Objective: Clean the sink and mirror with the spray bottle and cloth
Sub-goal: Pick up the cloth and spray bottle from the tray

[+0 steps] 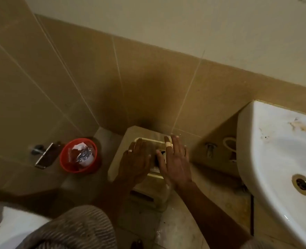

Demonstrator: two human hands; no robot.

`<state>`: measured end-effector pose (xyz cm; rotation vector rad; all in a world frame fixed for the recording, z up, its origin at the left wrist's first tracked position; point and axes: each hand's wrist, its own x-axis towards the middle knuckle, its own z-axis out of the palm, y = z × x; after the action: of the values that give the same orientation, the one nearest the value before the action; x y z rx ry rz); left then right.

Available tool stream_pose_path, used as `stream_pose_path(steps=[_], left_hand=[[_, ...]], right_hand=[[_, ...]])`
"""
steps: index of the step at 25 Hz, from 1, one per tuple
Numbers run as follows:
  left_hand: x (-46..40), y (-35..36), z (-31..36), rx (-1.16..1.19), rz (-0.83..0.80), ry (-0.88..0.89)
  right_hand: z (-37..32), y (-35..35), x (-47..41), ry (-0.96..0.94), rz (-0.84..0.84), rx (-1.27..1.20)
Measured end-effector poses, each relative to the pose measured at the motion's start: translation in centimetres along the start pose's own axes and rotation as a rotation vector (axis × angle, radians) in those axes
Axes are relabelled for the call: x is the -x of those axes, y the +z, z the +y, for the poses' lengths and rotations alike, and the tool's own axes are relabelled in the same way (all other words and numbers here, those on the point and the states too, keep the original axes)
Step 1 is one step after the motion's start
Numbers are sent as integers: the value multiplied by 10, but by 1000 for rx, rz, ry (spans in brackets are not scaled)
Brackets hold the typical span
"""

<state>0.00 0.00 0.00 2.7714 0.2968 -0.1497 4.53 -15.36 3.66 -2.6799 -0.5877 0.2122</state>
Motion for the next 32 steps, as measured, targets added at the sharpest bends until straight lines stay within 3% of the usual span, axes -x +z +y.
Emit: stream_pose_path(steps=[3, 7, 9, 15, 20, 27, 32], left_hand=[[-14, 29, -6, 17, -35, 35], [-36, 54, -7, -15, -92, -23], [-50, 69, -7, -46, -128, -56], [-74, 85, 5, 94, -120, -380], [-85, 94, 4, -19, -167, -397], [-81, 103, 11, 211, -113, -518], [-83, 95, 17, 233, -132, -578]], right_hand=[[40, 33, 8, 200, 127, -109], [87, 81, 19, 208, 53, 82], [86, 90, 8, 187, 81, 118], [65, 103, -28, 179, 82, 61], [64, 117, -39, 192, 111, -9], [57, 124, -47, 219, 186, -252], [50, 116, -55, 203, 89, -404]])
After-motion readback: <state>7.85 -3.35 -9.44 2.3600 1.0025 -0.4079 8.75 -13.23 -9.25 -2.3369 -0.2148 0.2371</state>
